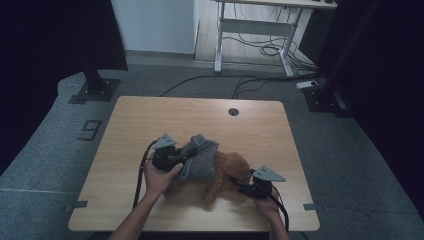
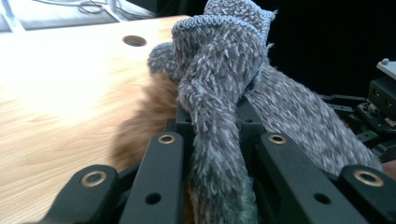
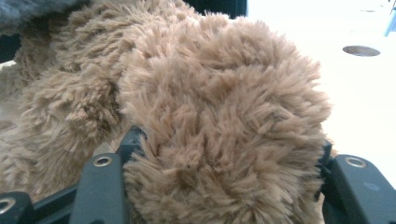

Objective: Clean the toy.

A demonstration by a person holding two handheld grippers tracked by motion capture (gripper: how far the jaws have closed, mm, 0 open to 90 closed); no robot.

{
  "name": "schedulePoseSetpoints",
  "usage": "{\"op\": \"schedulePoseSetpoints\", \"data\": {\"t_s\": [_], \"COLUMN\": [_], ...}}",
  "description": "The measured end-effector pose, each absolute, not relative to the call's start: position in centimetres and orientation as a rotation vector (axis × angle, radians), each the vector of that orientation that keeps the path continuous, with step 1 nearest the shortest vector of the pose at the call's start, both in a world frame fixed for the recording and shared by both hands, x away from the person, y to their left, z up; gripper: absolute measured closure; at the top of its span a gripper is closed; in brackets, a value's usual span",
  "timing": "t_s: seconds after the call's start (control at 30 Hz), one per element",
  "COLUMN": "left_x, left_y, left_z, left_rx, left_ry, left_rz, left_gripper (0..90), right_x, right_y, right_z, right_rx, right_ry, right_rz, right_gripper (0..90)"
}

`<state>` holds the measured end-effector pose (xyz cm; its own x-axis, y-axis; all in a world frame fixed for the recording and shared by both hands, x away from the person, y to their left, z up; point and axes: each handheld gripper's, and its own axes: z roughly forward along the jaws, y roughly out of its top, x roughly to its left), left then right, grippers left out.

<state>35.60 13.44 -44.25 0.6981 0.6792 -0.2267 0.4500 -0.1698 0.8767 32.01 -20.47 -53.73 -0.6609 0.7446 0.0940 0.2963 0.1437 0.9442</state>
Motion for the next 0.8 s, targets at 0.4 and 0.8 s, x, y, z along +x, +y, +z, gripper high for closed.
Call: {"op": "schedulePoseSetpoints", "data": {"t_s": [0.4,0.8], "left_x": [36.4,36.9], "left_y": [18.3,20.8], "left_z": [-48.9,-50.1], "left_rx": [1.835,1.824], "left_ry": [1.050,1.136], "left_rz": [0.215,0.207], "left_gripper": [76.9,76.8], "right_x": [32.1,32.1], "right_y": [-21.0,-21.2], "right_z": [-54.0,-54.0], "right_rx": [0.999,0.996], "right_ry": [2.035,2.042], "right_rz": [1.549,1.545], "right_gripper": [38.5,37.9]}}
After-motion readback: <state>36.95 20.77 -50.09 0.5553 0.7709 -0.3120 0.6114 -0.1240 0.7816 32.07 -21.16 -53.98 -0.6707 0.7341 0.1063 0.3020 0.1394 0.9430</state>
